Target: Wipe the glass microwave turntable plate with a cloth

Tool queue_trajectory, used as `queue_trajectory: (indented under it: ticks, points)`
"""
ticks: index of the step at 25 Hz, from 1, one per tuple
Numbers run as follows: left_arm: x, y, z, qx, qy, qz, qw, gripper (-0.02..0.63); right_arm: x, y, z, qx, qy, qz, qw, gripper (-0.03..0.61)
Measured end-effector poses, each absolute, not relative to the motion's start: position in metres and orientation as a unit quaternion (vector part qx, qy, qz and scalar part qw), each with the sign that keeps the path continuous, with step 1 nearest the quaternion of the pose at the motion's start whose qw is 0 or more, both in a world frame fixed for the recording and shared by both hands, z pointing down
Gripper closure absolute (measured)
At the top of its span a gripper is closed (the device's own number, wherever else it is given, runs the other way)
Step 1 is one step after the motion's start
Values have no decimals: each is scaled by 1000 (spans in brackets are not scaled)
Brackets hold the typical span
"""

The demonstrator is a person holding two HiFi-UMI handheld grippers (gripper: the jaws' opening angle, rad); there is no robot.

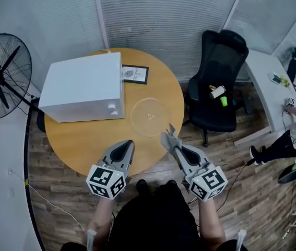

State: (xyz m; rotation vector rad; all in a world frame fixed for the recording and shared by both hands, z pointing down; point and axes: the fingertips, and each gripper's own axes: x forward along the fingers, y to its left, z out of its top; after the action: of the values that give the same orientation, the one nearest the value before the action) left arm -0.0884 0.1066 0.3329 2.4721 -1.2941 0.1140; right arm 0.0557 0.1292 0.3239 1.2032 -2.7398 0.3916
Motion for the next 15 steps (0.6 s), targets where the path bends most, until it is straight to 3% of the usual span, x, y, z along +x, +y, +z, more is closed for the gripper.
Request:
queue_trajectory:
  ticks: [15]
  points:
    - [-77,124,323,875,-459,40,150,617,50,148,321,367,-919,137,42,555]
